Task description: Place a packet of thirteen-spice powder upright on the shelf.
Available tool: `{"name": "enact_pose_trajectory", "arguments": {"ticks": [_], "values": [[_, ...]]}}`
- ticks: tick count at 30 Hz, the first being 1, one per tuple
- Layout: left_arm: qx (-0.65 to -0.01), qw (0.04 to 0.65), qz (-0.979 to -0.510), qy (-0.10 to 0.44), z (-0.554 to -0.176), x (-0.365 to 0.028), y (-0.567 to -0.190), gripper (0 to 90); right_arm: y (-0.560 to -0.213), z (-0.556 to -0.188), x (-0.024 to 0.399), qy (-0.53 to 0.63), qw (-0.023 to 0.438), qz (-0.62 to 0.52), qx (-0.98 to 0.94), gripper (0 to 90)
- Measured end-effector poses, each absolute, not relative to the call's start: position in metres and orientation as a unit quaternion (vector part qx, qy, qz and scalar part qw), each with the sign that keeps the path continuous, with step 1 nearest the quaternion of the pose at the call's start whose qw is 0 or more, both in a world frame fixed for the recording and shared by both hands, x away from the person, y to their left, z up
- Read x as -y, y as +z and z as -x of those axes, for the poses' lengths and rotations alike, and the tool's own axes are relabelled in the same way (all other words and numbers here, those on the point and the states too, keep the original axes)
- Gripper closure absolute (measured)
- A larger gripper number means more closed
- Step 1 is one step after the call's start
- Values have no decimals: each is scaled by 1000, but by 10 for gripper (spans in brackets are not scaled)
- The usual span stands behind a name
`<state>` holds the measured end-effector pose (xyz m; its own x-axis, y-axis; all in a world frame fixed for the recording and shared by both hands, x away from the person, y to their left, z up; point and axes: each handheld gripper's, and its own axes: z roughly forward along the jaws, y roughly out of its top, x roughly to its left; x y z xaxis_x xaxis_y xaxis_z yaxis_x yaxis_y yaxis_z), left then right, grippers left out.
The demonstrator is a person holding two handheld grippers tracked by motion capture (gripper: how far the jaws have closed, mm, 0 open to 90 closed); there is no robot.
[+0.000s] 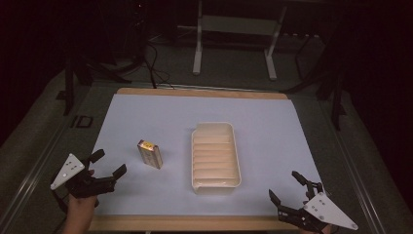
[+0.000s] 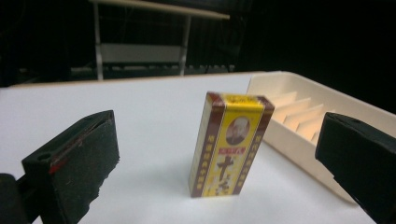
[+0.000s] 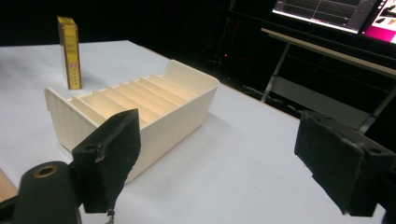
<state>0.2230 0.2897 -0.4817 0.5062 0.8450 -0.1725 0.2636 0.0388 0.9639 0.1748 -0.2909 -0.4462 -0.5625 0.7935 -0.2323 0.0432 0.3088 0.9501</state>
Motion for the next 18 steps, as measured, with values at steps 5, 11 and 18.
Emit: {"name": "enact_pose_trajectory", "arguments": {"ticks": [5,11,18], "values": [[-432,583,-649,229,-226,-290,-483,0,-446,-177,293,517,364,-297,-716,147],[-420,576,-665,222,-226,-284,-479,0,-446,-176,291,524,348,-290,-721,147],[-403,574,-686,194,-229,-277,-480,0,-445,-176,291,532,339,-287,-721,147]]}}
